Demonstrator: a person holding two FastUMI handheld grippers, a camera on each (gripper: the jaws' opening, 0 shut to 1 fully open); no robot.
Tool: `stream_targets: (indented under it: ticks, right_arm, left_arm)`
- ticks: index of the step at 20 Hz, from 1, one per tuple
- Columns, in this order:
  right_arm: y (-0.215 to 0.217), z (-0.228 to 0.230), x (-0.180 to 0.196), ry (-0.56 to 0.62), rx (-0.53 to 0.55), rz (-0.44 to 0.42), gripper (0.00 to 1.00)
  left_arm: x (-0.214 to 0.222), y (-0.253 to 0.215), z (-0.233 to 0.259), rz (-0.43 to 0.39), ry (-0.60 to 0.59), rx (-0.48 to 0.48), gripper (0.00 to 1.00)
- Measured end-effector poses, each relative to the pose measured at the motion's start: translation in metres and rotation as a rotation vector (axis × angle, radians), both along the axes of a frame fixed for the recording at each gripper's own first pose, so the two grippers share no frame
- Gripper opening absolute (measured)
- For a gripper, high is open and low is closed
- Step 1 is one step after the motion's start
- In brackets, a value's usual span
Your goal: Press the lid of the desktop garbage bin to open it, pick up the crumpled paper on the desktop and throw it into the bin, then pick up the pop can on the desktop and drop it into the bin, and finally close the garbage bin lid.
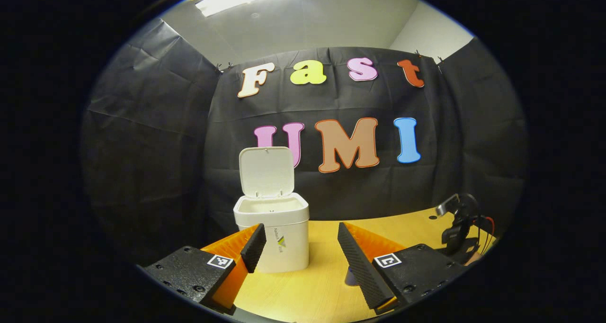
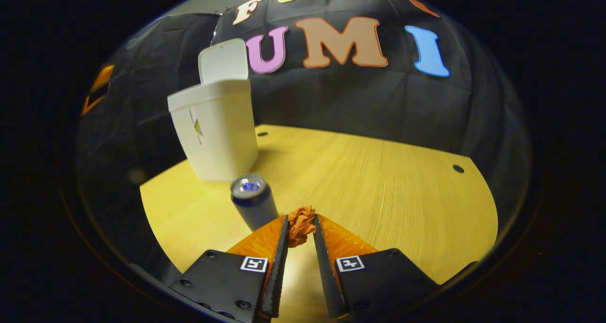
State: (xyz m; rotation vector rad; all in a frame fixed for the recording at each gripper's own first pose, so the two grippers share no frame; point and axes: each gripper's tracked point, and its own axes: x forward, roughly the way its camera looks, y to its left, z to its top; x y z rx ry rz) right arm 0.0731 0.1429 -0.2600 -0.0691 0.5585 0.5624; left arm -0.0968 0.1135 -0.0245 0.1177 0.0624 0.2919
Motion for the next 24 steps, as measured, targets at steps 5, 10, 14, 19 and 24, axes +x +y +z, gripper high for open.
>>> stream_targets:
  ticks: [5, 10, 14, 19, 24]
  right_arm:
    - [0.017, 0.101, 0.013, -0.145, 0.095, 0.015, 0.38]
    - [0.049, 0.164, 0.022, -0.233, 0.155, 0.047, 0.38]
    - [0.087, 0.206, 0.029, -0.317, 0.185, 0.092, 0.39]
    - [0.158, 0.226, 0.047, -0.344, 0.197, 0.160, 0.37]
    - [0.228, 0.217, 0.066, -0.330, 0.177, 0.197, 0.39]
  left_arm:
    - [0.014, -0.009, 0.002, -0.063, -0.022, -0.016, 0.92]
    - [0.018, -0.007, 0.005, -0.098, -0.035, -0.028, 0.92]
    - [0.020, 0.007, 0.004, -0.106, -0.040, -0.042, 0.92]
    - [0.017, 0.029, -0.004, -0.110, -0.032, -0.068, 0.92]
    - [0.009, 0.059, -0.011, -0.102, -0.018, -0.086, 0.92]
